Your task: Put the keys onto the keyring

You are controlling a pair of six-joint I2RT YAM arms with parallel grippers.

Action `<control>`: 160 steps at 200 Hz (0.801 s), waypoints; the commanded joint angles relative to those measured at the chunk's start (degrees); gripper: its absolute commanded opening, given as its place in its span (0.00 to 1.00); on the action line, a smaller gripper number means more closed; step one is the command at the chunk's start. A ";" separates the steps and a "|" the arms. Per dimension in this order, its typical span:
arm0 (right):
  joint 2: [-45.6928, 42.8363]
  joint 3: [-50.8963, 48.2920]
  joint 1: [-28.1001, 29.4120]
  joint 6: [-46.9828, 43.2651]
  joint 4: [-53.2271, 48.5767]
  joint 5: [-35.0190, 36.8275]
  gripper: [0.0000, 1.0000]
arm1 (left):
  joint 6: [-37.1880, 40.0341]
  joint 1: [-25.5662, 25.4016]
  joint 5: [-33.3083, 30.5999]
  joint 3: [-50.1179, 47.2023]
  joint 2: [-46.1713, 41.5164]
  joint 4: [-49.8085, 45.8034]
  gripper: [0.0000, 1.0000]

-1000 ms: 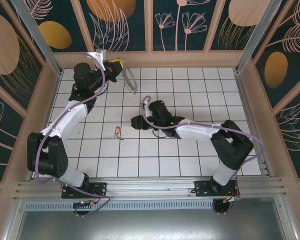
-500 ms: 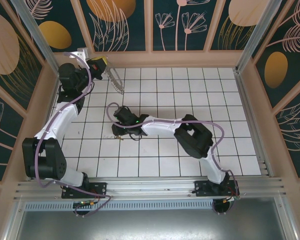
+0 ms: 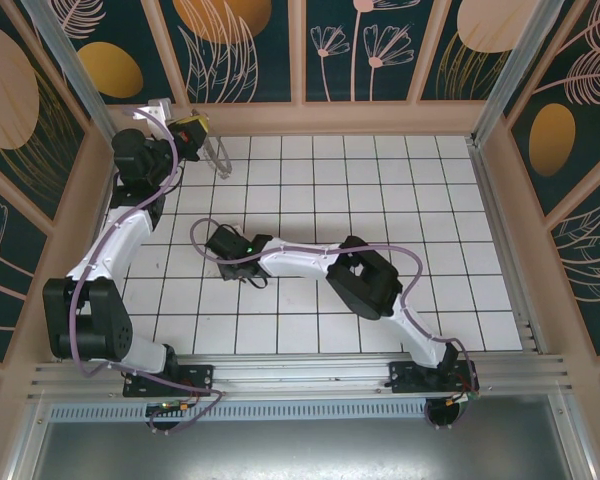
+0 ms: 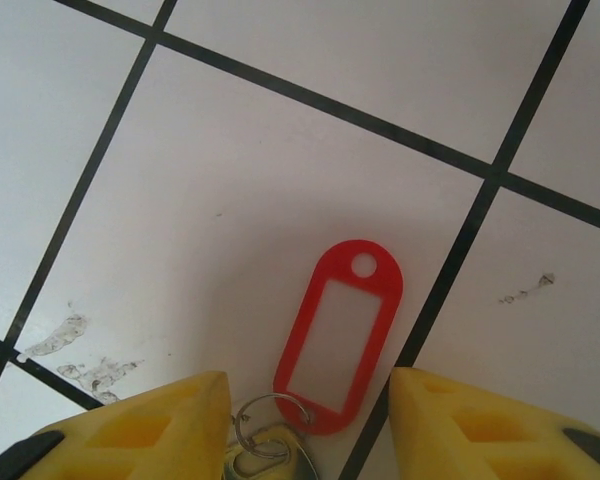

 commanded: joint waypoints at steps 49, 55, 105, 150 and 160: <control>2.51 3.64 1.66 -2.34 -4.05 4.43 0.45 | -0.28 0.46 0.24 -0.43 -2.70 1.47 0.00; 2.56 3.68 1.80 -2.45 -4.38 4.93 0.45 | -0.38 0.46 0.32 -0.44 -2.61 1.55 0.00; 2.64 3.87 2.86 -3.22 -5.49 7.56 0.42 | -0.82 0.46 0.90 -0.59 -2.12 2.12 0.00; 2.65 4.04 3.18 -3.84 -5.47 7.80 0.35 | -1.20 0.46 1.39 -0.76 -1.88 2.53 0.00; 2.65 4.19 3.28 -4.03 -5.47 7.56 0.32 | -1.36 0.46 1.52 -0.77 -1.84 2.62 0.00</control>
